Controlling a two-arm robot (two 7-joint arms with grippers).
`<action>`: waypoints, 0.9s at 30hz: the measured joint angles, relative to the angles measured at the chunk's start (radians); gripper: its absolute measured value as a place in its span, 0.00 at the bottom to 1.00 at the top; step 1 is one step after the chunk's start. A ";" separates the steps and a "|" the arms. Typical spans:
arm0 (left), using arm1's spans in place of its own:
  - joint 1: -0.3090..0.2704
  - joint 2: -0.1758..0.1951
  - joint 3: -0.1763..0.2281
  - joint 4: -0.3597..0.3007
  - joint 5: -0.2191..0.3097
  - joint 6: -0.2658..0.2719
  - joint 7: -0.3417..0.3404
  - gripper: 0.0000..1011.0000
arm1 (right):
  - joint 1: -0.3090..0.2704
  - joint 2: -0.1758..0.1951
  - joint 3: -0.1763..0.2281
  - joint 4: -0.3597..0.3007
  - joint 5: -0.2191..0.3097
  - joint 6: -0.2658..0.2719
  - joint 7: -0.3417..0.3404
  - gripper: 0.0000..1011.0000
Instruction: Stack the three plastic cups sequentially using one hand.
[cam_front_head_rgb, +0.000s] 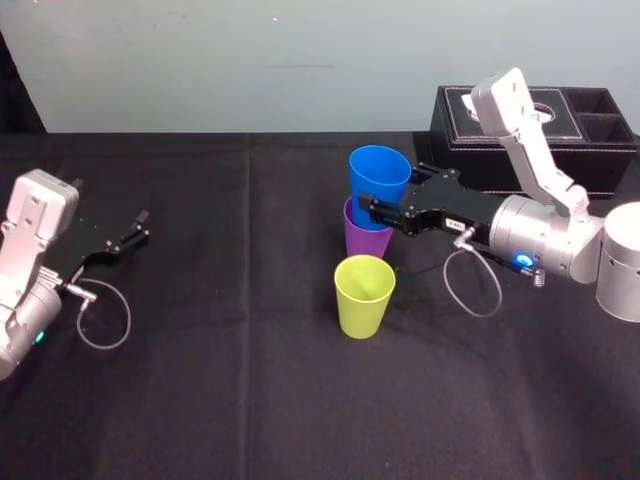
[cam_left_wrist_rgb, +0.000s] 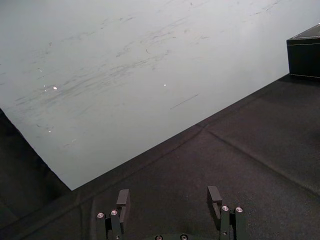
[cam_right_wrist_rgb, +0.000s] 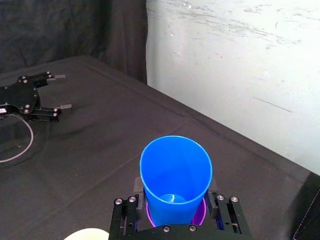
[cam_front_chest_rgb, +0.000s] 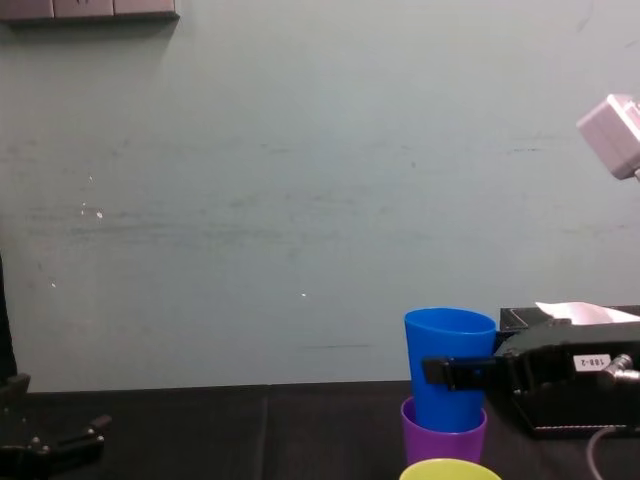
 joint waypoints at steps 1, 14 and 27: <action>0.000 0.000 0.000 0.000 0.000 0.000 0.000 1.00 | 0.000 -0.001 -0.001 0.002 -0.001 -0.002 0.000 0.71; 0.000 0.000 0.000 0.000 0.000 0.000 0.000 1.00 | 0.011 -0.027 -0.014 0.058 -0.031 -0.020 0.000 0.71; 0.000 0.000 0.000 0.000 0.000 0.000 0.000 1.00 | 0.009 -0.024 -0.013 0.053 -0.030 -0.020 0.000 0.83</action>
